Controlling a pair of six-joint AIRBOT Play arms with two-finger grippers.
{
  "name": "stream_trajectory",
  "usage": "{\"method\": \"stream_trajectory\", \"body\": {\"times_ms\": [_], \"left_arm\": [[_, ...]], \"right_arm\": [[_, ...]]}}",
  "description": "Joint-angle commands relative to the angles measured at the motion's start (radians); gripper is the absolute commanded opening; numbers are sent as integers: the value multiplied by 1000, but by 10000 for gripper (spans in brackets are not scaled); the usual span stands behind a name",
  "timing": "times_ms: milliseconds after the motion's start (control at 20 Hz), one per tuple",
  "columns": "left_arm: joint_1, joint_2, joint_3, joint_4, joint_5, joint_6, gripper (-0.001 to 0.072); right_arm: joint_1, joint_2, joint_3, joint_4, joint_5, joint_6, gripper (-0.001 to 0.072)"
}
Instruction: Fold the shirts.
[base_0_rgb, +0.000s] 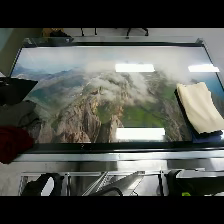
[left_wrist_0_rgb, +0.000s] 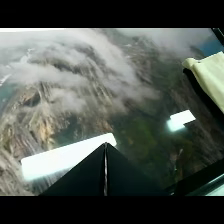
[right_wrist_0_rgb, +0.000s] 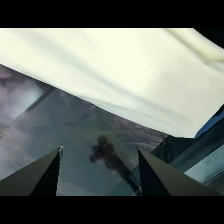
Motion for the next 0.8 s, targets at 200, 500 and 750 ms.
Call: {"method": "stream_trajectory", "body": {"times_ms": [200, 500, 750], "left_arm": [[1, -1, 0, 0, -13, 0, 15], [-13, 116, -258, -59, 3, -2, 14], [-140, 365, -725, -62, 24, -60, 14]], "right_arm": [[63, 13, -2, 190, -67, -49, 21], [657, 99, -100, 131, -291, -170, 19], [1219, 351, -633, -29, -592, -191, 19]]}}
